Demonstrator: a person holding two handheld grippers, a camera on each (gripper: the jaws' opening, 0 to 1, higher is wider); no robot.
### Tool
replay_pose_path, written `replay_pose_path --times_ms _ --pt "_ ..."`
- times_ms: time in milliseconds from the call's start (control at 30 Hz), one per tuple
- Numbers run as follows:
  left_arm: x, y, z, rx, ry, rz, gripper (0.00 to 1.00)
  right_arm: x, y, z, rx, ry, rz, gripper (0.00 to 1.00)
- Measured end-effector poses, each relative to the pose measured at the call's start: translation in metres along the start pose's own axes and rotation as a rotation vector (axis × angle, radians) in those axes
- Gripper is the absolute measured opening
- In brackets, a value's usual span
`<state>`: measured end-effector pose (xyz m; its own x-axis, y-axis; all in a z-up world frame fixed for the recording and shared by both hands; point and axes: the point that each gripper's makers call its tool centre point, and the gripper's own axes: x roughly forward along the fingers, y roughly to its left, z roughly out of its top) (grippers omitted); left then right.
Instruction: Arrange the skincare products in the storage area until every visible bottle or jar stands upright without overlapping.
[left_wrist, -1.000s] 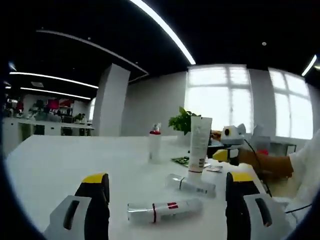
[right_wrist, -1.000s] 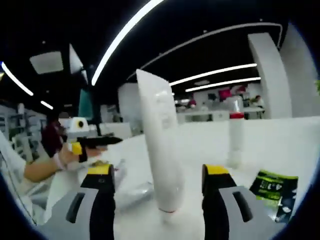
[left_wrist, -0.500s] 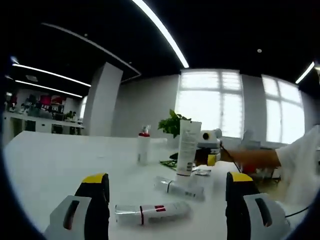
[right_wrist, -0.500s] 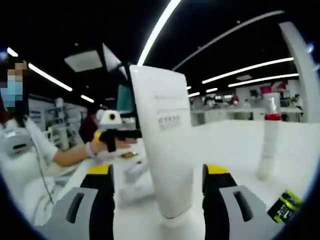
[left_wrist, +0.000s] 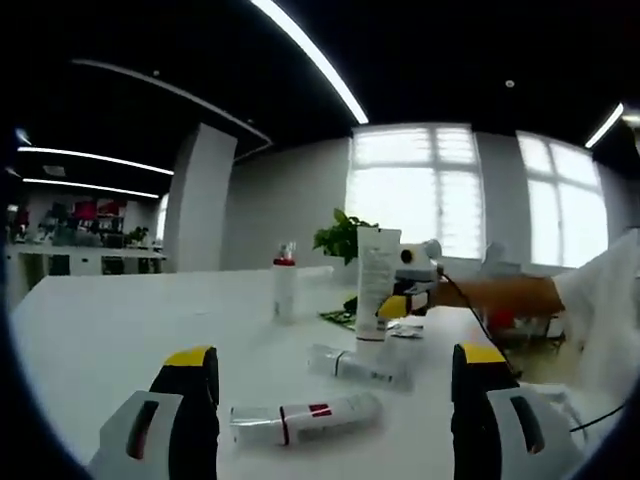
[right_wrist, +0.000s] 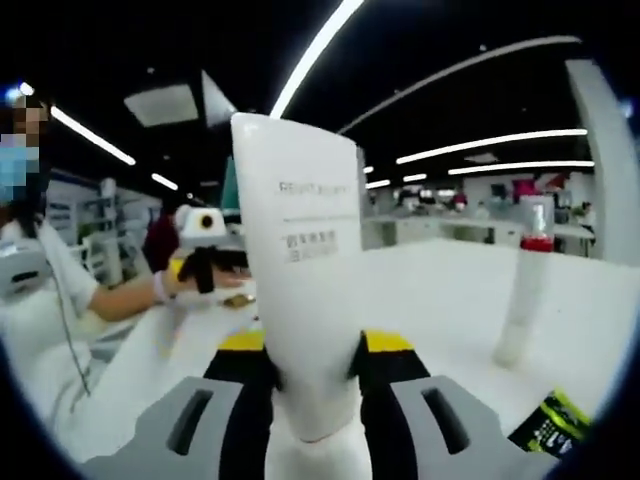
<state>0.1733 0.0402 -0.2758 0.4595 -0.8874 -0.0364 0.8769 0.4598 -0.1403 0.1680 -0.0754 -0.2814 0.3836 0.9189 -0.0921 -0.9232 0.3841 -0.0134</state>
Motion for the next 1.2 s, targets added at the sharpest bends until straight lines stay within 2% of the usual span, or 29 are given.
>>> replay_pose_path --times_ms 133,167,200,333,367,400,433,533,567,600,667,733,800,867,900,933,1000,1033,1100,1200 --pt "0.001 0.000 -0.003 0.004 0.012 0.009 1.00 0.003 0.002 0.000 -0.035 -0.018 -0.059 0.31" --pt "0.001 -0.001 -0.004 0.007 0.014 0.010 1.00 0.002 -0.007 0.001 -0.035 -0.020 -0.080 0.31" --pt "0.001 -0.001 -0.004 0.006 0.015 0.011 1.00 0.000 -0.029 0.002 -0.039 -0.025 -0.109 0.30" --pt "0.001 -0.001 -0.004 0.006 0.017 0.017 1.00 -0.003 -0.054 0.004 -0.036 -0.034 -0.216 0.30" --pt "0.002 0.001 -0.005 0.008 0.020 0.023 1.00 -0.004 -0.069 0.005 -0.050 -0.035 -0.274 0.30" --pt "0.002 0.001 -0.005 0.010 0.021 0.024 1.00 -0.004 -0.074 0.005 -0.055 -0.038 -0.298 0.30" --pt "0.002 0.001 -0.005 0.014 0.023 0.027 1.00 -0.006 -0.088 0.006 -0.056 -0.037 -0.363 0.30" --pt "0.002 -0.001 -0.006 0.025 0.029 0.029 1.00 -0.009 -0.107 0.006 -0.065 -0.039 -0.456 0.30" --pt "0.002 -0.002 -0.006 0.031 0.030 0.027 1.00 -0.013 -0.122 0.007 -0.068 -0.042 -0.535 0.30" --pt "0.002 -0.002 -0.006 0.033 0.029 0.026 1.00 -0.013 -0.125 0.007 -0.071 -0.043 -0.548 0.30" --pt "0.002 -0.003 -0.006 0.042 0.030 0.026 1.00 -0.017 -0.143 0.008 -0.083 -0.045 -0.632 0.30" --pt "0.002 -0.003 -0.006 0.048 0.031 0.028 1.00 -0.013 -0.143 0.009 -0.124 -0.037 -0.634 0.31" --pt "0.002 -0.001 -0.005 0.051 0.032 0.031 1.00 -0.013 -0.141 0.007 -0.173 0.008 -0.634 0.32" --pt "0.001 0.000 -0.004 0.054 0.031 0.031 1.00 -0.017 -0.140 0.013 -0.165 -0.016 -0.621 0.34" --pt "0.001 -0.001 -0.003 0.059 0.026 0.028 1.00 -0.015 -0.134 0.019 -0.146 -0.051 -0.563 0.38" --pt "0.001 -0.004 -0.001 0.065 0.020 0.019 1.00 -0.014 -0.129 0.021 -0.126 -0.064 -0.538 0.42" --pt "0.001 -0.009 0.001 0.067 0.008 -0.002 1.00 -0.019 -0.130 0.024 -0.109 -0.052 -0.487 0.48" --pt "0.001 -0.011 0.001 0.067 0.007 -0.006 1.00 -0.016 -0.122 0.021 -0.091 -0.028 -0.423 0.50" --pt "0.002 -0.011 -0.001 0.070 0.012 -0.006 1.00 -0.016 -0.116 0.013 -0.074 0.029 -0.362 0.48" --pt "0.002 -0.009 -0.002 0.068 0.015 -0.002 1.00 -0.019 -0.122 0.003 -0.023 0.085 -0.311 0.44"
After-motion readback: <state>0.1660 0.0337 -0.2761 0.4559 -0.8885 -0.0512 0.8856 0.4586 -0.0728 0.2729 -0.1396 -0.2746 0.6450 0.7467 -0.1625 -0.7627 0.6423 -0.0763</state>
